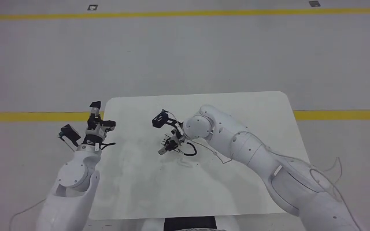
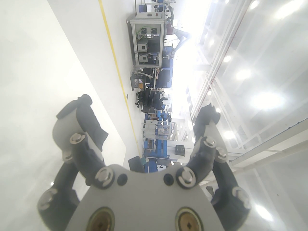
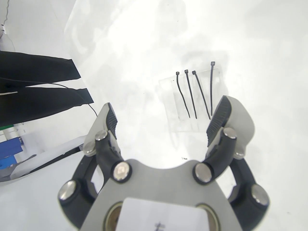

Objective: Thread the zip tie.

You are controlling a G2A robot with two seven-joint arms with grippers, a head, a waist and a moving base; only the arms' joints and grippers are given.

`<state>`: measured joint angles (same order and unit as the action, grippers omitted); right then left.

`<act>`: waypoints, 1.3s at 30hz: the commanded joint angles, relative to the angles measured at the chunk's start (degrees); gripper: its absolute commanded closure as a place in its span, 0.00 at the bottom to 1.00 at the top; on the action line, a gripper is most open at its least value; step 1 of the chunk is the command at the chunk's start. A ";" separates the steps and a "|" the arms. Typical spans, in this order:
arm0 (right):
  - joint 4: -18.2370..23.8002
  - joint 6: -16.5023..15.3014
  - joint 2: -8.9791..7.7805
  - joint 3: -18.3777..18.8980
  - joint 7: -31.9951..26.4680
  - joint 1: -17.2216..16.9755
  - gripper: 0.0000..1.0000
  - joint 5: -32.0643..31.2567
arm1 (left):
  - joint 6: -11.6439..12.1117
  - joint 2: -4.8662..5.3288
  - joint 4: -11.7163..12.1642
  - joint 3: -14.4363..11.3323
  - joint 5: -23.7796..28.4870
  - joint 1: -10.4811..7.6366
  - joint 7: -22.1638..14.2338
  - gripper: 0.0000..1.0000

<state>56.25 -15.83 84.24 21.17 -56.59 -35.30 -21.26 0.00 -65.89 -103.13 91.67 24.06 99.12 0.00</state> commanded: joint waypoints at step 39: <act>5.45 5.45 0.77 0.37 -1.27 -3.76 0.83 -14.30 | 0.00 0.00 0.00 0.00 0.00 0.00 0.00 0.00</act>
<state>61.97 -10.15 84.87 21.63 -57.93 -39.03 -35.21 0.00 -65.89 -103.13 91.67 24.06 99.12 0.00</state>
